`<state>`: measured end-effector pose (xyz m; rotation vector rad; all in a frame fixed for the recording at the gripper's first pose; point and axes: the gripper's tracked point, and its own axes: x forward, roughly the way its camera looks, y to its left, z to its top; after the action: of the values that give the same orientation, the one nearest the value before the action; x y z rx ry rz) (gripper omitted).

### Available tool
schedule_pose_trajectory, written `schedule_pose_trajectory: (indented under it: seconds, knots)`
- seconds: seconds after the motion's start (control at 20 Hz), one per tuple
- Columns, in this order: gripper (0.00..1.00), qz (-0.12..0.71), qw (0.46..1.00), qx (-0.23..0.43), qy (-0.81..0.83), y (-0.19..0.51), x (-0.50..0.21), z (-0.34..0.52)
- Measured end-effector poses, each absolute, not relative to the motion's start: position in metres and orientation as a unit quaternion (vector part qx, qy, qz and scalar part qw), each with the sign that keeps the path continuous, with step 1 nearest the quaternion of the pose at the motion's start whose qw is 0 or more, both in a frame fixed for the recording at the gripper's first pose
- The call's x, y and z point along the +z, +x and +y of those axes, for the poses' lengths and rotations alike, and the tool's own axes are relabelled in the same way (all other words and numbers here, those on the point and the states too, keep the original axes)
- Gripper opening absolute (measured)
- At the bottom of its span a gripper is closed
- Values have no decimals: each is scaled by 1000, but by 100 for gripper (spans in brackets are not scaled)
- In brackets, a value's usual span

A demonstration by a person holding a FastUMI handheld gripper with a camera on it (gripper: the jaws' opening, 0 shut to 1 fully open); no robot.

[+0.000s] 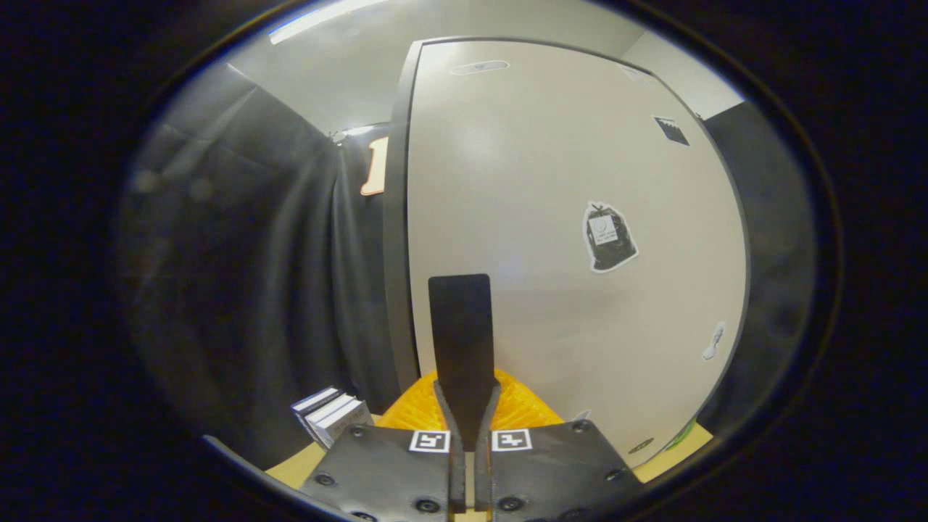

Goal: Open the shoe cabinet door, grab the shoes and put them into the shoe cabinet, then close the shoe cabinet door.

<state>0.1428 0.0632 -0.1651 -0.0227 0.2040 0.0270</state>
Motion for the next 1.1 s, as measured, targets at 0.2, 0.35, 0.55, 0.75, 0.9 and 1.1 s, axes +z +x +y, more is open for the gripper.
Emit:
schedule_pose_trajectory:
  seconds: [0.2, 0.35, 0.55, 0.75, 0.9, 1.1]
  knots:
    - [7, 101, 995, 14, -12, 140, -164, 63]
    - [6, 101, 995, 15, -9, 135, -162, 62]
    - [7, 101, 995, 17, -7, 123, -158, 62]
    - [6, 101, 995, 19, -9, 109, -155, 57]
    - [6, 101, 995, 21, -10, 98, -152, 54]
    - [6, 102, 994, 24, -9, 85, -148, 50]
